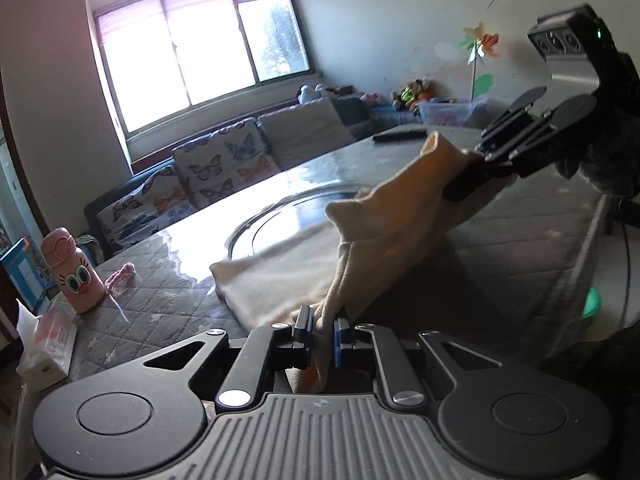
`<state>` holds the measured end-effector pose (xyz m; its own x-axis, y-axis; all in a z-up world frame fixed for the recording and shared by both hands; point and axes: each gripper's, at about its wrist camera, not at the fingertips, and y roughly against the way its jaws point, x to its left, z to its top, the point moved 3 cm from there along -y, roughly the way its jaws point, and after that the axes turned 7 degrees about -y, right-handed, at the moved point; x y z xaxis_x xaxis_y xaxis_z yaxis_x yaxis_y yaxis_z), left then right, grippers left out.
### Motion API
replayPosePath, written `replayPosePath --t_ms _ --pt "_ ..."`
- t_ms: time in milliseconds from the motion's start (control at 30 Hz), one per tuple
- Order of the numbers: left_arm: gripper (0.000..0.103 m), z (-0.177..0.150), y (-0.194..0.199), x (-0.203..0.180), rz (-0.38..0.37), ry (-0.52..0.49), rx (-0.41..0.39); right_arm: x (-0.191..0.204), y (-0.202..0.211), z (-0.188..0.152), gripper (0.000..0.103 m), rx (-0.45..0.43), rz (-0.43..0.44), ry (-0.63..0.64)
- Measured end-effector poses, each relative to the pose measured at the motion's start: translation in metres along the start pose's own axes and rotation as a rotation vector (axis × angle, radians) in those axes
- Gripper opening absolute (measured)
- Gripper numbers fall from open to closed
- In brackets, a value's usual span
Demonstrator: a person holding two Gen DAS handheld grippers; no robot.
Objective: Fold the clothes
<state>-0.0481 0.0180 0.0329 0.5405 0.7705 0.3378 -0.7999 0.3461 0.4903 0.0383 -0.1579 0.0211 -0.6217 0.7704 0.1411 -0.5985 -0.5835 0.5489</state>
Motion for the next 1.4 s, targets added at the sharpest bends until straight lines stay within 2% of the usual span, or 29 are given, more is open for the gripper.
replayPosePath --t_ms 167,367,667,900,967,1000,1067,1100,1167,1300,1400 --pt "0.011 0.010 0.008 0.005 -0.008 0.025 -0.030 0.012 0.026 -0.004 0.008 -0.005 0.008 0.003" --pt "0.011 0.024 -0.026 0.024 0.022 0.037 -0.020 -0.006 0.011 0.013 0.007 -0.027 -0.036 -0.019" --pt "0.011 0.047 -0.113 0.067 0.050 0.071 0.033 -0.060 -0.048 0.045 0.005 -0.008 -0.099 -0.076" --pt "0.015 0.036 -0.187 0.080 0.055 0.135 0.142 -0.107 -0.107 0.034 0.006 0.050 -0.188 -0.197" --pt "0.022 0.027 -0.200 0.080 0.075 0.141 0.183 -0.114 -0.120 0.026 0.012 0.063 -0.214 -0.216" --pt "0.025 0.024 -0.204 0.081 0.088 0.140 0.196 -0.118 -0.124 0.022 0.020 0.068 -0.224 -0.232" --pt "0.036 0.020 -0.204 0.084 0.105 0.148 0.201 -0.123 -0.128 0.017 0.023 0.075 -0.231 -0.254" --pt "0.039 0.020 -0.202 0.086 0.113 0.154 0.198 -0.125 -0.129 0.015 0.029 0.076 -0.234 -0.266" --pt "0.047 0.020 -0.196 0.092 0.136 0.163 0.188 -0.129 -0.123 0.017 0.031 0.054 -0.249 -0.273" --pt "0.048 0.027 -0.187 0.101 0.178 0.190 0.172 -0.131 -0.109 0.024 0.031 -0.003 -0.262 -0.283" --pt "0.046 0.040 -0.184 0.096 0.128 0.206 0.142 -0.125 -0.108 0.027 0.030 0.006 -0.208 -0.280"
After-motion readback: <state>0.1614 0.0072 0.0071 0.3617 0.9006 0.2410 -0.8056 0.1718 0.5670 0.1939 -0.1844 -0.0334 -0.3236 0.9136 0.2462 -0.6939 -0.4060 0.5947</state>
